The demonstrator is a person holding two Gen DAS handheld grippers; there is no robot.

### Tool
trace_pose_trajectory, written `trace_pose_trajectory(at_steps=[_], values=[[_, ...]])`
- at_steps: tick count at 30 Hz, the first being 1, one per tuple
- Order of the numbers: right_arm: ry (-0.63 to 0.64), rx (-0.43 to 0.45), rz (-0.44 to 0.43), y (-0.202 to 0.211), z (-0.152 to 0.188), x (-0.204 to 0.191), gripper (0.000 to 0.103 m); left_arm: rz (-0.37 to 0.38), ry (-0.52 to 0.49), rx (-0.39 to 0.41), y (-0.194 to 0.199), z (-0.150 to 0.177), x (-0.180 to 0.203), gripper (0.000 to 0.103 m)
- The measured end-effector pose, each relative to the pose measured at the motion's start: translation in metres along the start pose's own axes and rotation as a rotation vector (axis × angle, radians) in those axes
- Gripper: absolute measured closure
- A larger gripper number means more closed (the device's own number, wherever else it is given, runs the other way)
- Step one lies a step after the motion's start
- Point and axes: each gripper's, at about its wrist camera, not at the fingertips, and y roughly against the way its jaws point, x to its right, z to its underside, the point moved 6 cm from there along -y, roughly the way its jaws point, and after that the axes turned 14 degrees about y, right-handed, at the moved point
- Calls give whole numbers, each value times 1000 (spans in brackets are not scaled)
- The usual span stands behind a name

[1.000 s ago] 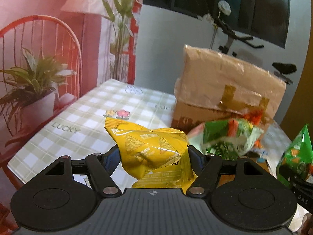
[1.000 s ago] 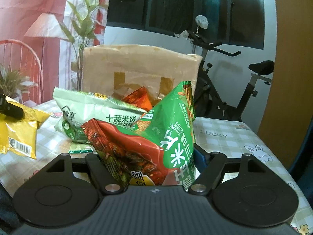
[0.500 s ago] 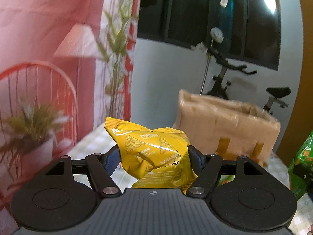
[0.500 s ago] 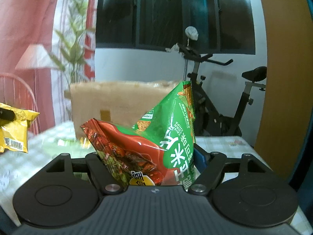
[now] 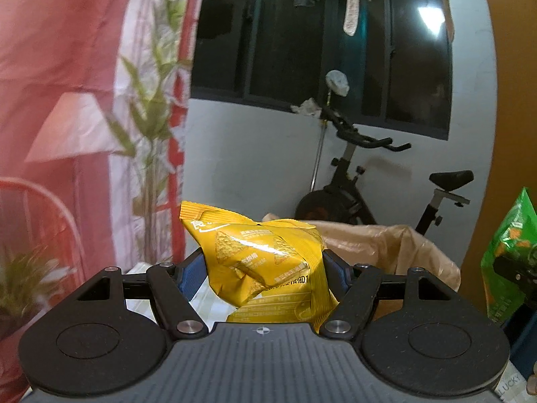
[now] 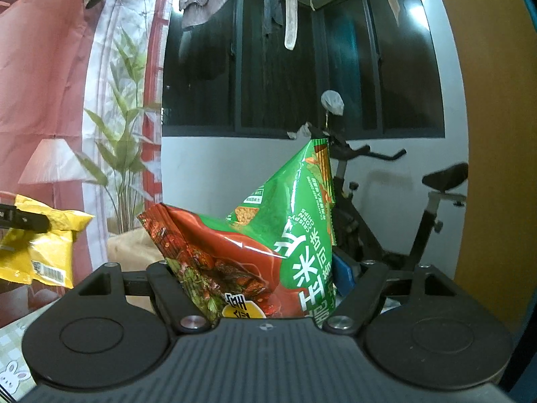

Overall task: Organize snacks
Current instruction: 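Lift the yellow chip bag with the left tool while the right tool grasps the red-and-green bag, then lower both held bags into the lined box and open both tools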

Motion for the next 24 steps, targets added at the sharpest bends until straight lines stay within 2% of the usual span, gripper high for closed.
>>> trace_pose_trajectory(at_steps=[5, 15, 19, 24], values=[[15, 38, -22, -25, -18, 6, 27, 32, -13, -4, -26, -9, 15, 29], [43, 66, -129, -96, -48, 8, 27, 30, -24, -16, -84, -27, 36, 28], [36, 59, -161, -128, -55, 9, 27, 22, -43, -16, -112, -29, 44, 28], [58, -8, -168, -175, -48, 4, 27, 20, -102, -37, -140, -23, 58, 28]])
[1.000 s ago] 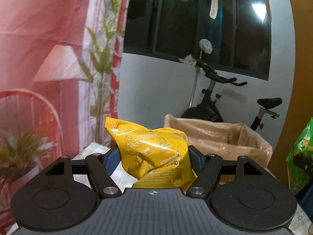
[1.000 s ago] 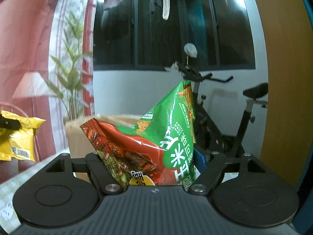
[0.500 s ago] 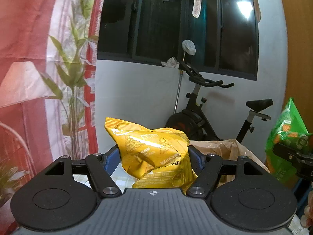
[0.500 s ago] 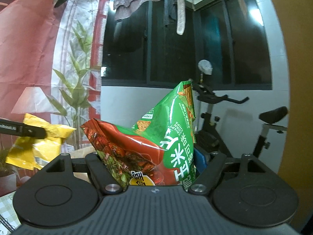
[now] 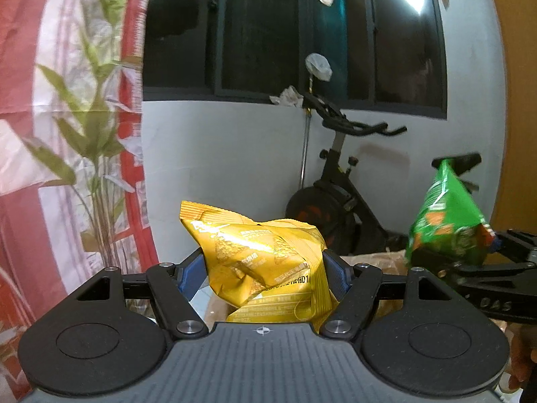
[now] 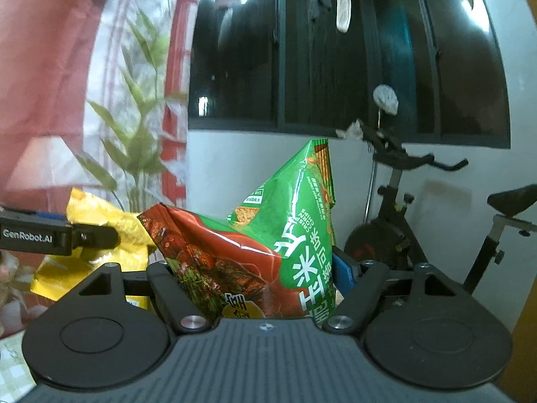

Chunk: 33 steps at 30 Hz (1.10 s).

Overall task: Organize snacks
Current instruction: 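Lower both held bags into the lined box and open both tools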

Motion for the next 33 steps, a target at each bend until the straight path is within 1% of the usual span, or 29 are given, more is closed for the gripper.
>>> trace_pose_trajectory(at_steps=[4, 10, 13, 14, 15, 16, 21, 27, 33], values=[[-31, -88, -29, -28, 21, 3, 27, 12, -29, -37, -17, 8, 5, 28], [-61, -181, -74, -44, 48, 5, 24, 31, -41, -110, -37, 22, 7, 27], [-69, -207, -85, -46, 49, 5, 17, 26, -48, -128, -39, 26, 3, 23], [-68, -213, -82, -45, 48, 5, 10, 26, -47, -129, -37, 26, 2, 22], [-69, -215, -79, -44, 46, 5, 7, 26, -46, -130, -35, 26, 0, 22], [-69, -216, -76, -43, 45, 5, 6, 28, -43, -132, -32, 26, -1, 22], [-77, -232, -67, -34, 43, 4, 6, 45, -21, -129, -13, 21, -13, 22], [-120, -195, -81, -3, 41, 0, 6, 74, -4, -132, 22, 22, -32, 22], [-186, -146, -78, 37, 44, -7, 5, 101, 10, -143, 63, 37, -56, 22]])
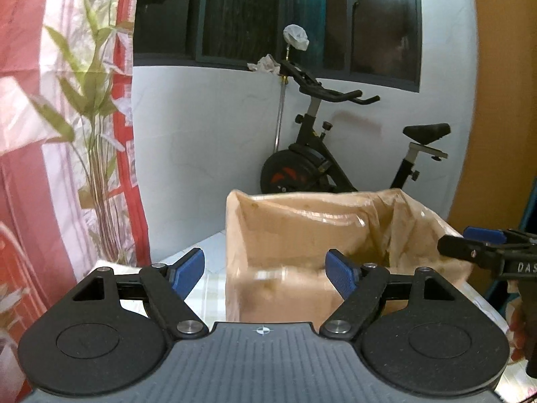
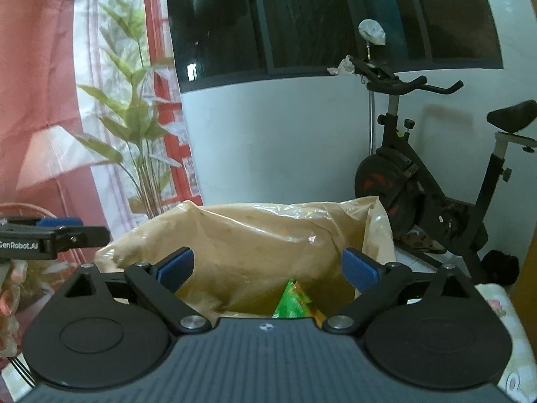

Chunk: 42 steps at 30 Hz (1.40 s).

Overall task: Organize snacks
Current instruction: 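Lower both held bags into the lined box and open both tools, then grasp the green-and-white rice cracker bag with the left tool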

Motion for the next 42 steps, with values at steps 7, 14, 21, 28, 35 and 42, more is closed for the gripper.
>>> trace_pose_trajectory(at_steps=[7, 14, 21, 28, 35, 42], values=[[-59, 48, -5, 39, 30, -20, 1, 24, 45, -39, 33, 53, -22, 21], [-43, -16, -10, 59, 76, -49, 0, 130, 130, -91, 42, 98, -16, 21], [-80, -152, 7, 60, 121, -55, 0, 129, 14, -112, 46, 128, -15, 20], [-76, -249, 18, 55, 144, -58, 0, 151, -50, -138, 55, 141, -11, 17], [-12, -324, -24, 45, 160, -76, 0, 138, -21, -141, 56, 139, -18, 17], [41, -332, -71, 29, 157, -94, 0, 158, -64, -130, 58, 137, -20, 15]])
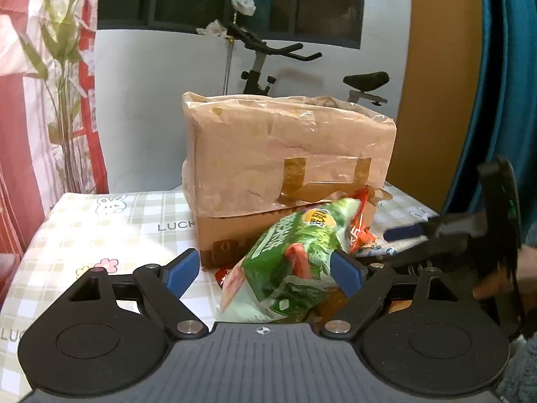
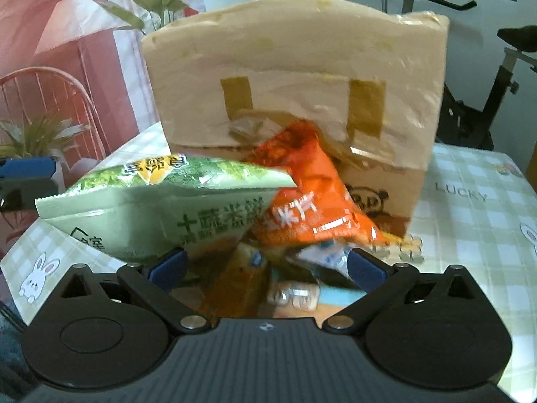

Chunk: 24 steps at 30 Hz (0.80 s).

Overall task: Organize snacks
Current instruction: 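Grasp the green-and-white rice cracker bag with the left tool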

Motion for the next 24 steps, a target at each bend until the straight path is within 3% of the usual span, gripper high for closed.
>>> trace_pose_trajectory(at_steps=[8, 16, 24], values=[[-33, 25, 26, -14, -24, 9, 0, 25, -41, -21, -9, -4, 0, 14], [-45, 10, 11, -23, -27, 6, 0, 71, -43, -67, -1, 6, -1, 14], [-65, -1, -1, -29, -30, 3, 0, -3, -145, -71, -43, 16, 15, 14]])
